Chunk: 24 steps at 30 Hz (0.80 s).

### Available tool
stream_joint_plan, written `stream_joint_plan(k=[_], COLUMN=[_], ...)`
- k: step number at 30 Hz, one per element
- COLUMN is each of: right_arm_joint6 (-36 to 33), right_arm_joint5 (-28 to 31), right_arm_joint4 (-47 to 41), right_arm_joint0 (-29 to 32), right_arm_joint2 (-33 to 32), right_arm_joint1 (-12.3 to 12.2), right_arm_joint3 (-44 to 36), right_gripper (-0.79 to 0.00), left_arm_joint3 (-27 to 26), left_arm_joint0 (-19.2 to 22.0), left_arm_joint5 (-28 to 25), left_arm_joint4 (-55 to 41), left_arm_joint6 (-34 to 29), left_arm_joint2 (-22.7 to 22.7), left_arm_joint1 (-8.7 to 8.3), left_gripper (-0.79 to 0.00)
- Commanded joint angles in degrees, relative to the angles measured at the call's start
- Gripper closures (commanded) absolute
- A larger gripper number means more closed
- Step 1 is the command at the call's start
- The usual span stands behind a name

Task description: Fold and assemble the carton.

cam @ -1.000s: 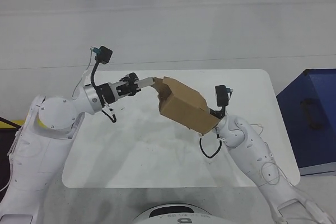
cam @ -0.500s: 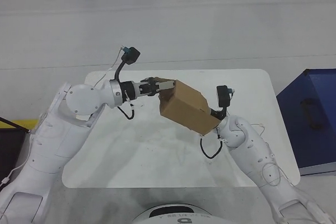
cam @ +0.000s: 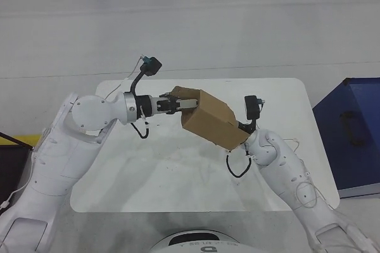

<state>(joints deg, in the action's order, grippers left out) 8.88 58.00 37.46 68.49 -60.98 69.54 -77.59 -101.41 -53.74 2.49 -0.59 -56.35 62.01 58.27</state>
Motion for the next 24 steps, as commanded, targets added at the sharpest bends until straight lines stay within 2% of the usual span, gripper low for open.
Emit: stream_joint_plan(k=[1, 5, 7, 10, 13, 17, 21, 24], right_arm_joint6=[-0.01, -0.01, -0.22, -0.7, -0.88, -0.4, 0.9, 2.69], right_arm_joint5=[0.0, 0.0, -0.87, -1.41, -2.02, -2.7, -4.55, -5.68], right_arm_joint4=[0.0, 0.0, -0.12, -0.49, 1.34, 5.74, 11.16, 15.74], right_arm_joint0=[0.01, 0.01, 0.33, 0.86, 1.34, 2.26, 2.99, 3.36], right_arm_joint2=[0.0, 0.0, 0.05, -0.19, -1.28, -2.67, -3.45, -3.72], right_arm_joint1=[0.0, 0.0, 0.03, 0.02, -0.16, -0.41, -0.48, -0.48], right_arm_joint3=[-0.02, -0.02, -0.22, -0.32, -0.66, -2.2, -3.79, -4.93], right_gripper=[0.0, 0.0, 0.0, 0.0, 0.0, 0.0, 0.0, 0.0], left_arm_joint3=[0.02, 0.02, 0.23, 1.72, 4.6, 9.83, 16.29, 19.91], left_arm_joint0=[0.0, 0.0, -1.31, -3.54, -6.34, -8.58, -7.89, -7.29], left_arm_joint5=[0.03, 0.03, 0.32, 0.11, -0.17, 5.25, 14.15, 16.31], left_arm_joint4=[-0.03, -0.03, -2.26, -9.12, -18.94, -34.01, -47.71, -53.11], left_arm_joint6=[0.14, 0.14, 1.76, 1.51, -1.52, -9.94, -15.67, -17.59], left_arm_joint2=[-0.01, -0.01, 0.93, 4.95, 10.02, 13.95, 14.27, 13.55], left_arm_joint1=[0.01, 0.01, 0.0, -0.39, -0.91, -1.28, -0.94, -0.56], left_gripper=[-0.785, -0.785, -0.785, -0.785, -0.785, -0.785, -0.785, -0.785])
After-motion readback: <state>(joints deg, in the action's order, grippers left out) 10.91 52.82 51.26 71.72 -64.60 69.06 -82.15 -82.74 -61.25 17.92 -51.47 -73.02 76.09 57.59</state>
